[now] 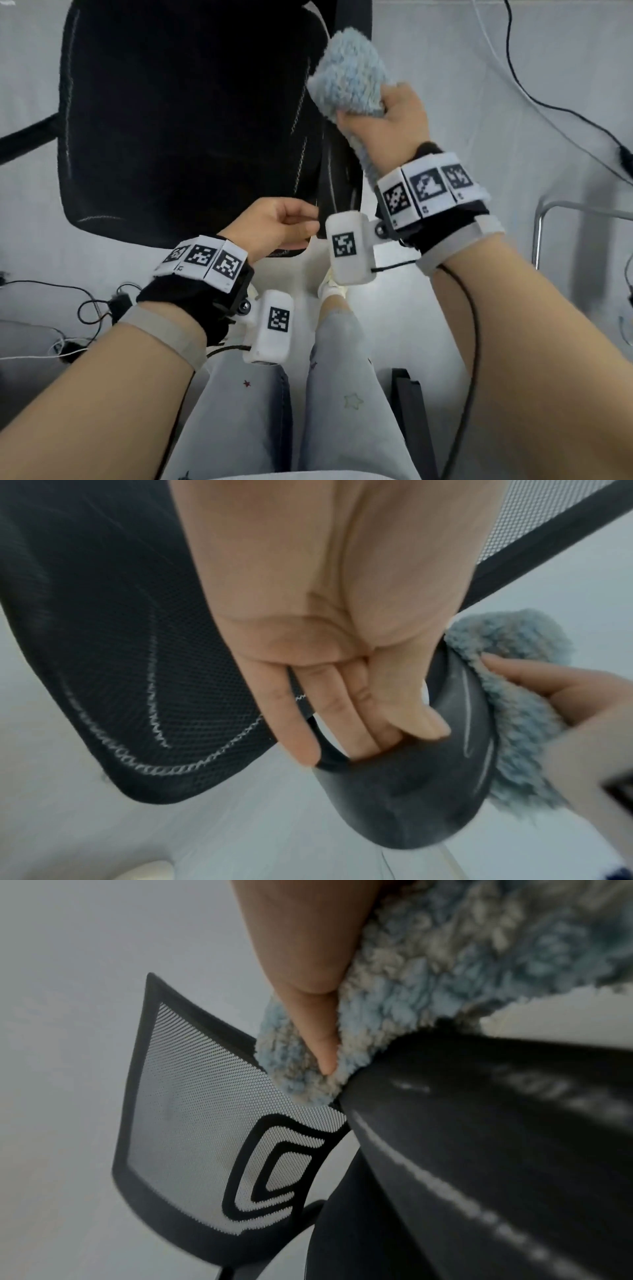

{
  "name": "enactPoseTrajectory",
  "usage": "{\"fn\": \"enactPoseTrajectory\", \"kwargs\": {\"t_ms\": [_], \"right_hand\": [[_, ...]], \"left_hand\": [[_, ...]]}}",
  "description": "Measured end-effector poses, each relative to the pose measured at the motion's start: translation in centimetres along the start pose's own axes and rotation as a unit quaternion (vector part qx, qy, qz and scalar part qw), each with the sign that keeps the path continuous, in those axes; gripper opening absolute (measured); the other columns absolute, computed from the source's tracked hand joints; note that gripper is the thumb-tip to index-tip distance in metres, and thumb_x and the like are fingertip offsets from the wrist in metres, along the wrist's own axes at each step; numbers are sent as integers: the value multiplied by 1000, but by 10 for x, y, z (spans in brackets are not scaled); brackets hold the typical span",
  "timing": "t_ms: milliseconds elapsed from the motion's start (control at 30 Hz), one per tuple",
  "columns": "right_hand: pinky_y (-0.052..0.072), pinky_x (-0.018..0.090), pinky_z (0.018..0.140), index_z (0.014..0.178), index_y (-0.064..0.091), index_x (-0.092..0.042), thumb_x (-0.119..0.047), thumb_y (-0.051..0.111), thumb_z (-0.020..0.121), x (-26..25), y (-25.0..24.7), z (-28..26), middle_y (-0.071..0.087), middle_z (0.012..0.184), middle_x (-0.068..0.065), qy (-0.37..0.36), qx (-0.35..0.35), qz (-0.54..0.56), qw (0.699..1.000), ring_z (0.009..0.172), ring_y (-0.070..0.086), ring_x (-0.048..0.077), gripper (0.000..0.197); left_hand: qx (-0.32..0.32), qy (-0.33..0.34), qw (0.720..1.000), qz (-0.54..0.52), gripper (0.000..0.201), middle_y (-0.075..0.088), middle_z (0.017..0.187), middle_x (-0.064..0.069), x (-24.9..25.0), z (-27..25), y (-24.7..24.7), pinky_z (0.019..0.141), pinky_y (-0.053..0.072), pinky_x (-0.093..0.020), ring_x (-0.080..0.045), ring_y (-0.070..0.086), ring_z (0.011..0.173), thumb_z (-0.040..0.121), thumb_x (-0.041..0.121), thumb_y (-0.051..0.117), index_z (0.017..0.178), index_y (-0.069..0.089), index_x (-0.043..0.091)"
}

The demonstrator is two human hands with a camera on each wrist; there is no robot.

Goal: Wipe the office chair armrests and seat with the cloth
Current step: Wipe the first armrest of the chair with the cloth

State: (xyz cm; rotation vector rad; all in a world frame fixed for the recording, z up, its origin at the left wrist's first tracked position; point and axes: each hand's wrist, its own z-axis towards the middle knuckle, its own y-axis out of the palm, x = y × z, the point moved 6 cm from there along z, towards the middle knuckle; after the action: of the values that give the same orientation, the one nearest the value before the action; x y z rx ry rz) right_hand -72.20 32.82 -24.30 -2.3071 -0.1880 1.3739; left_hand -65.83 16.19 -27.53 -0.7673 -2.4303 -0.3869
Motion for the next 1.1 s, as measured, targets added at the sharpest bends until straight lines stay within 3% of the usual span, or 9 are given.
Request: {"fn": "enactPoseTrajectory", "kwargs": {"t_ms": [100,300,400,533,733,867,933,1067,1100], "right_hand": [[41,16,69,107,63,-14,-25,63,82,2,-1,-5,43,99,0,-20,17,-39,999,87,50,16,27],[39,5,65,99,69,-16,-28,68,76,42,7,-84,35,87,-16,-50,-56,-13,997,79,43,-9,26],[40,9,66,99,69,-14,-28,71,77,31,4,-67,32,82,-18,-45,-56,-31,997,75,43,-3,26],[45,29,81,104,65,-14,-29,67,79,4,0,-17,37,91,-6,-34,-24,-42,998,85,47,14,29],[40,7,70,101,68,-11,-24,69,80,32,3,-55,37,96,-3,-67,-8,1,998,79,41,-8,25],[37,3,66,92,72,-15,-21,74,74,55,4,-83,33,86,-19,-57,-52,-23,997,79,41,-9,19],[35,0,63,82,70,-15,-22,76,73,46,2,-71,31,82,-19,-47,-63,-28,997,74,39,-8,13],[45,25,81,100,67,-6,-25,74,73,10,-11,-12,42,94,-1,-29,7,36,999,94,54,22,33],[43,24,83,102,67,-6,-26,73,73,6,-10,-3,42,98,5,-29,13,32,999,99,53,26,36]], "left_hand": [[30,33,999,7,21,69,63,14,12,6,2,81,53,-24,3,65,66,89,4,52,78,61,20],[35,61,997,22,22,63,83,6,19,9,6,68,53,-13,8,64,62,90,2,49,86,59,21],[39,55,997,21,22,61,79,4,16,10,4,66,53,-13,7,64,60,91,4,48,80,57,21],[38,51,997,47,23,64,73,7,21,14,3,67,53,-15,5,65,62,91,7,49,74,55,20],[27,65,995,65,20,65,83,5,37,19,2,66,53,-11,5,67,65,91,5,49,84,59,21],[41,60,994,79,14,67,96,-6,33,18,1,81,55,-25,-11,66,84,87,5,55,100,62,7],[54,64,994,71,13,66,90,0,32,18,2,76,54,-22,-4,66,76,89,5,53,91,61,15],[45,59,994,74,24,66,60,12,37,18,3,67,53,-16,6,64,57,92,7,46,73,53,19],[40,58,995,75,24,65,54,14,39,18,3,69,53,-18,6,63,55,93,7,46,73,52,19]]}}
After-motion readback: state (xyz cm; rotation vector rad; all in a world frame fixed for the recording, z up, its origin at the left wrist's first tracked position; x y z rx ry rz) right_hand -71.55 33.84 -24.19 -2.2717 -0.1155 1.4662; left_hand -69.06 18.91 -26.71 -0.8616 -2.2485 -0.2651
